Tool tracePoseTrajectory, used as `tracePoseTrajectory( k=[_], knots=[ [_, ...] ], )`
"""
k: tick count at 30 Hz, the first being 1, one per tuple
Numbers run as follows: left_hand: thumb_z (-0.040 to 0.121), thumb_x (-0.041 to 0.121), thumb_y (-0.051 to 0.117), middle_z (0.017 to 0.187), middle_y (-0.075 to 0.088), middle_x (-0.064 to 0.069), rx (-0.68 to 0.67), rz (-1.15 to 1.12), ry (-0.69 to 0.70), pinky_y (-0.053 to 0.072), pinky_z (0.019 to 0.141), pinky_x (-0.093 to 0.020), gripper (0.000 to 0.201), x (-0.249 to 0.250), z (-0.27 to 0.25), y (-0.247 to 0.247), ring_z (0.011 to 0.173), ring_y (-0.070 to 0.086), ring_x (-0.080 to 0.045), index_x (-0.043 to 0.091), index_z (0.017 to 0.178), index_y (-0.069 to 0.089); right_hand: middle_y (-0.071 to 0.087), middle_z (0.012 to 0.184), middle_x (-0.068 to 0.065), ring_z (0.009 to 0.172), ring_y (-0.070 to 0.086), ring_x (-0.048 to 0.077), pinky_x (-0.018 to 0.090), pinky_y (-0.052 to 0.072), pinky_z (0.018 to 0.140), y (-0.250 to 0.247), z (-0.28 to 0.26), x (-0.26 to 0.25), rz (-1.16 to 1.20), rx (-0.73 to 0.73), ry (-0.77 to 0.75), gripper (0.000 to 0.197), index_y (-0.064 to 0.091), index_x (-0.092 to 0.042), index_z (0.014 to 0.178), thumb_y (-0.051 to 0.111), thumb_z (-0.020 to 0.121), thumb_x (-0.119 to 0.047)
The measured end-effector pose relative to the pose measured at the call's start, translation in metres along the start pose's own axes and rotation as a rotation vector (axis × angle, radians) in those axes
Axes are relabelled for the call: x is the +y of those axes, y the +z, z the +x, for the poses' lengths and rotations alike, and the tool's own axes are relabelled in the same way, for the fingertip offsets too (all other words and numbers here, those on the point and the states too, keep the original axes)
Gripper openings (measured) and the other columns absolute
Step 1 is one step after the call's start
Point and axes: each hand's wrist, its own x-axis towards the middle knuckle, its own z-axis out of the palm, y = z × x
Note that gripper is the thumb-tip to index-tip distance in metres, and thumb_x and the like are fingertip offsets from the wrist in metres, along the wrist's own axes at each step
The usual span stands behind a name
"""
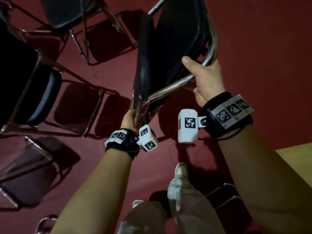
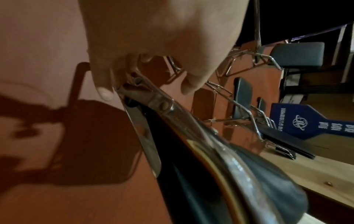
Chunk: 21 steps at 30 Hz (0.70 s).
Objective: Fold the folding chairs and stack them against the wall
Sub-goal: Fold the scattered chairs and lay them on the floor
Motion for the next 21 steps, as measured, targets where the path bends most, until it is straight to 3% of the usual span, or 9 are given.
tracePoseTrajectory(
  k=[2, 5, 7, 10, 12, 15, 16, 18, 21],
  knots=[
    [0.087, 0.031, 0.051, 0.126, 0.061, -0.003, 0.063, 0.062, -0.049, 0.048, 0.091, -0.04, 0.028, -0.006, 0.01, 0.006, 0.101, 0.062, -0.025, 0.012, 0.106, 0.061, 0.069, 0.12, 0.016, 0.111, 0.067, 0.032, 0.055, 0.052, 0.096, -0.021, 0.006, -0.002, 0.05, 0.025, 0.051, 0.059, 0.056, -0.004, 0.126, 0.081, 0.073, -0.01],
    [0.099, 0.036, 0.043, 0.115, 0.069, -0.003, 0.06, 0.08, -0.068, 0.045, 0.105, -0.052, 0.032, -0.026, 0.032, 0.011, 0.097, 0.064, -0.02, 0.016, 0.111, 0.065, 0.069, 0.119, 0.018, 0.107, 0.068, 0.037, 0.062, 0.053, 0.087, -0.057, 0.015, -0.001, 0.132, 0.08, 0.142, 0.054, 0.054, -0.005, 0.127, 0.075, 0.078, -0.002],
    [0.102, 0.037, 0.037, 0.116, 0.069, 0.002, -0.044, 0.114, -0.077, 0.038, 0.113, -0.046, 0.042, -0.044, 0.037, 0.025, 0.093, 0.057, -0.014, 0.017, 0.114, 0.071, 0.068, 0.114, 0.017, 0.105, 0.067, 0.04, 0.067, 0.052, 0.083, -0.084, 0.019, 0.001, 0.173, 0.125, 0.201, 0.049, 0.052, -0.005, 0.124, 0.07, 0.079, 0.003],
    [0.1, 0.04, 0.038, 0.134, 0.064, -0.012, -0.1, 0.119, -0.075, 0.035, 0.116, -0.043, 0.046, -0.063, 0.05, 0.042, 0.111, 0.063, -0.023, 0.016, 0.135, 0.057, 0.056, 0.095, 0.02, 0.092, 0.062, 0.042, 0.071, 0.05, 0.08, -0.124, 0.023, 0.007, 0.267, 0.169, 0.239, 0.031, 0.055, -0.005, 0.106, 0.06, 0.079, 0.01],
    [0.098, 0.038, 0.046, 0.137, 0.06, -0.019, -0.048, 0.101, -0.069, 0.045, 0.107, -0.047, 0.053, -0.07, 0.064, 0.049, 0.122, 0.062, -0.032, 0.013, 0.145, 0.048, 0.058, 0.088, 0.017, 0.09, 0.062, 0.04, 0.065, 0.054, 0.077, -0.151, 0.026, 0.016, 0.289, 0.258, 0.292, 0.032, 0.053, -0.003, 0.108, 0.06, 0.079, 0.008],
    [0.087, 0.027, 0.058, 0.144, 0.053, -0.02, 0.028, 0.173, -0.115, 0.053, 0.092, -0.05, 0.067, -0.081, 0.091, 0.062, 0.129, 0.056, -0.036, 0.012, 0.15, 0.042, 0.064, 0.111, 0.02, 0.101, 0.066, 0.038, 0.052, 0.058, 0.08, -0.195, 0.024, 0.032, 0.35, 0.343, 0.433, 0.052, 0.053, 0.007, 0.125, 0.065, 0.076, -0.004],
    [0.081, 0.02, 0.061, 0.145, 0.051, -0.021, 0.022, 0.167, -0.148, 0.054, 0.09, -0.051, 0.074, -0.086, 0.098, 0.069, 0.129, 0.056, -0.038, 0.01, 0.151, 0.041, 0.063, 0.114, 0.021, 0.096, 0.067, 0.035, 0.044, 0.06, 0.074, -0.211, 0.021, 0.037, 0.357, 0.377, 0.483, 0.044, 0.054, 0.009, 0.12, 0.063, 0.079, -0.006],
    [0.074, 0.012, 0.059, 0.134, 0.058, -0.026, 0.051, 0.193, -0.2, 0.055, 0.086, -0.051, 0.067, -0.095, 0.107, 0.083, 0.12, 0.061, -0.043, 0.002, 0.139, 0.048, 0.058, 0.109, 0.022, 0.084, 0.064, 0.03, 0.036, 0.06, 0.062, -0.242, 0.017, 0.057, 0.435, 0.425, 0.558, 0.031, 0.051, 0.005, 0.11, 0.06, 0.083, -0.009],
    [0.083, 0.016, 0.05, 0.092, 0.067, -0.015, 0.105, 0.316, -0.175, 0.059, 0.072, -0.044, 0.024, -0.112, 0.122, 0.098, 0.086, 0.067, -0.033, 0.0, 0.101, 0.056, 0.058, 0.113, 0.025, 0.098, 0.067, 0.036, 0.048, 0.057, 0.081, -0.282, 0.003, 0.09, 0.599, 0.516, 0.576, 0.073, 0.047, 0.004, 0.121, 0.076, 0.054, -0.002]
  ],
)
